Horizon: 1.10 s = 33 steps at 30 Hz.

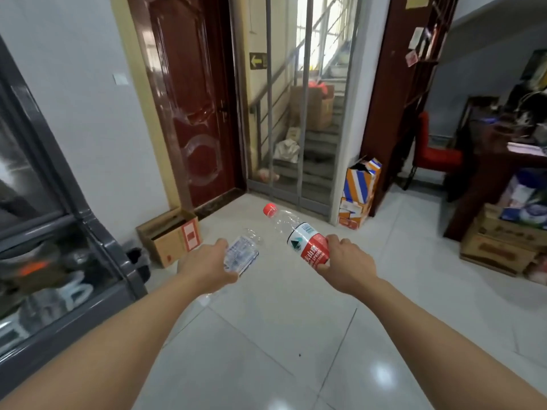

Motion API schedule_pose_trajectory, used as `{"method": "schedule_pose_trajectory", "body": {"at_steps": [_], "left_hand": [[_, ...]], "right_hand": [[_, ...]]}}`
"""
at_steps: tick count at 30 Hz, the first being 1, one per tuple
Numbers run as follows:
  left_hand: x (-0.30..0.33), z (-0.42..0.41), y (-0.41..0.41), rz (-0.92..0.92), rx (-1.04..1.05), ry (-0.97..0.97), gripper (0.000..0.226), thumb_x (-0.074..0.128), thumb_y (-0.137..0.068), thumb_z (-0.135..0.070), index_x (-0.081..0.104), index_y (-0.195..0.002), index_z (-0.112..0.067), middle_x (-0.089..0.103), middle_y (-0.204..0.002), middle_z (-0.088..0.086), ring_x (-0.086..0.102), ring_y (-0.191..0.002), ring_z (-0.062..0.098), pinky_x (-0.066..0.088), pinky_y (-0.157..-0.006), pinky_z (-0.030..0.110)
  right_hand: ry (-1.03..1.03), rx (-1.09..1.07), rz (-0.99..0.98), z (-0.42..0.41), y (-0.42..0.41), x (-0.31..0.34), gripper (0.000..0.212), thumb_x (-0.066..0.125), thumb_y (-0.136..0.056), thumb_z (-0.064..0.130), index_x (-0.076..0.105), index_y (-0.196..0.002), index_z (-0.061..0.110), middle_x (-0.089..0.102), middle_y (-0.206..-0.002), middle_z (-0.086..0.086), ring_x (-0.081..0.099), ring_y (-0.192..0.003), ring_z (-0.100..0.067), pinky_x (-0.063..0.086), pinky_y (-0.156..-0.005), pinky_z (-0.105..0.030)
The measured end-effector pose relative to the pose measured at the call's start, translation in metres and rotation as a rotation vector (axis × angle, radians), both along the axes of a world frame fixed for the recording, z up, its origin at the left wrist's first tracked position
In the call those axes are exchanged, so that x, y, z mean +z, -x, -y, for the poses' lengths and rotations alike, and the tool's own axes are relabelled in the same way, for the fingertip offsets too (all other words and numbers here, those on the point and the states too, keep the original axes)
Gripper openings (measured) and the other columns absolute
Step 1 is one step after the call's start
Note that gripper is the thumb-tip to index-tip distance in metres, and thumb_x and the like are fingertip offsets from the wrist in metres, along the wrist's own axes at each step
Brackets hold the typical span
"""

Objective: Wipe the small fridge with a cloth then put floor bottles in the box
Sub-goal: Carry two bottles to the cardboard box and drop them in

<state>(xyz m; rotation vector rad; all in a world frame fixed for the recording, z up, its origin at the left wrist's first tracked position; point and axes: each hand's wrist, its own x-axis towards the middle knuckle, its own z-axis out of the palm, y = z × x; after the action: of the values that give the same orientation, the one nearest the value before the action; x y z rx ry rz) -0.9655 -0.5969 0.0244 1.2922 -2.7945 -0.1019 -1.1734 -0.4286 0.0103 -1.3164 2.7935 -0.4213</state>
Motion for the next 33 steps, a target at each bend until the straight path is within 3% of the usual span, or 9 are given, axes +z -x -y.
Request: {"method": "schedule_pose_trajectory", "body": {"at_steps": [5, 12, 26, 33], "left_hand": [[-0.001, 0.049, 0.092, -0.02, 0.092, -0.015, 0.067, 0.065, -0.075, -0.051, 0.038, -0.131, -0.026, 0.06, -0.117, -0.002, 0.057, -0.101, 0.019, 0.049, -0.077, 0.033], [-0.003, 0.123, 0.183, 0.018, 0.154, -0.015, 0.06, 0.065, -0.074, -0.051, 0.04, -0.123, -0.026, 0.061, -0.109, -0.001, 0.058, -0.095, 0.021, 0.049, -0.078, 0.035], [-0.018, 0.388, 0.342, 0.007, 0.286, -0.072, 0.058, 0.063, -0.07, -0.054, 0.043, -0.117, -0.027, 0.061, -0.112, 0.001, 0.059, -0.102, 0.025, 0.042, -0.071, 0.032], [-0.016, 0.508, 0.427, 0.013, 0.334, -0.055, 0.055, 0.063, -0.072, -0.051, 0.043, -0.116, -0.024, 0.063, -0.108, 0.001, 0.061, -0.1, 0.026, 0.043, -0.074, 0.033]], "right_hand": [[-0.011, 0.085, -0.013, 0.072, 0.107, 0.009, 0.066, 0.064, -0.081, 0.051, 0.034, -0.134, 0.024, 0.055, -0.121, -0.003, 0.056, -0.104, -0.019, 0.052, -0.081, -0.033], [-0.038, 0.214, -0.022, 0.18, 0.204, 0.003, 0.065, 0.063, -0.081, 0.052, 0.036, -0.133, 0.022, 0.056, -0.119, -0.004, 0.057, -0.103, -0.021, 0.053, -0.084, -0.038], [-0.035, 0.287, -0.002, 0.449, 0.375, -0.006, 0.069, 0.062, -0.081, 0.056, 0.033, -0.136, 0.026, 0.056, -0.122, 0.0, 0.059, -0.103, -0.018, 0.054, -0.077, -0.033], [-0.054, 0.337, -0.009, 0.585, 0.465, -0.013, 0.068, 0.06, -0.081, 0.057, 0.033, -0.135, 0.026, 0.055, -0.124, -0.002, 0.058, -0.105, -0.021, 0.055, -0.081, -0.039]]}}
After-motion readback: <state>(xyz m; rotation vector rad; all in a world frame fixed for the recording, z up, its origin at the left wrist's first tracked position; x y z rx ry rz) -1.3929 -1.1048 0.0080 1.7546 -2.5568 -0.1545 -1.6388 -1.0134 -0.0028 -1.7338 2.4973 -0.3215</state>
